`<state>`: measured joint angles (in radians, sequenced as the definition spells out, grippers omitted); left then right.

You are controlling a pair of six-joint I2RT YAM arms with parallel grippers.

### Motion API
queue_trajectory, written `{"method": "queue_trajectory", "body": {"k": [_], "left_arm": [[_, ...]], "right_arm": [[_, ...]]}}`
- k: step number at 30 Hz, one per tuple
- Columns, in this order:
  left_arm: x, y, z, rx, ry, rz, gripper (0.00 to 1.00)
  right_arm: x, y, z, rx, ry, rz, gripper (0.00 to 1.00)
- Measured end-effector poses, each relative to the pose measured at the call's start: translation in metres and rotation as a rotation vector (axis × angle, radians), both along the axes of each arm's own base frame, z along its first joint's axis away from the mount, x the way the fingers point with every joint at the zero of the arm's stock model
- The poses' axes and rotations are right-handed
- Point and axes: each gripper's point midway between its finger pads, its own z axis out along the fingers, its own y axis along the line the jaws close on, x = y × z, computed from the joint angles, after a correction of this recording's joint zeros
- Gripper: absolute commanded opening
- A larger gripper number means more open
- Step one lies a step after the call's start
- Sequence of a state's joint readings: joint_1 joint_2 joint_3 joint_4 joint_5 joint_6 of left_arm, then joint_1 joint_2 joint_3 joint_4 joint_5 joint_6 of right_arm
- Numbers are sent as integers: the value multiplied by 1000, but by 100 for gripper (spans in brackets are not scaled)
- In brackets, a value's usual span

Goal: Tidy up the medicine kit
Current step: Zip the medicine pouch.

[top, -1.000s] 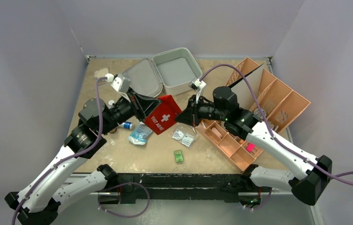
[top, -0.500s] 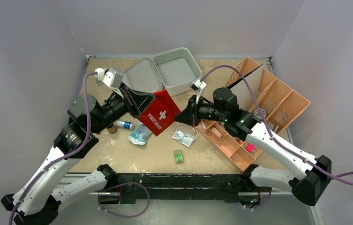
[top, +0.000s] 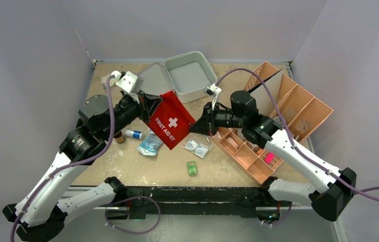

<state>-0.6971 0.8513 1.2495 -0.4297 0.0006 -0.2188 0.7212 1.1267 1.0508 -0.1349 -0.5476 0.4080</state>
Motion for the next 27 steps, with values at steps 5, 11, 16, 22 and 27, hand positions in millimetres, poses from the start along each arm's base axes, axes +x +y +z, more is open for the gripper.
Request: {"method": "queue_trajectory", "body": {"k": [5,11,16,22,27], "left_arm": [[8,-2,-11,110,-45,-11,0],[10,-3,-10,207,-155,-47,0],[4,-11,-9,239,-205,-119,0],[-5,-29,-8,221,-215,-231,0],[-9,-45,-10,223,-206,-328,0]], "right_arm": [[-9,2,-7,-16,103,40,0],[-16,-1,9,-13,175,30,0],[-17,-5,4,-44,235,-10,0],[-3,-11,-3,-90,189,-82,0],[14,-17,-7,-180,130,-129,0]]}}
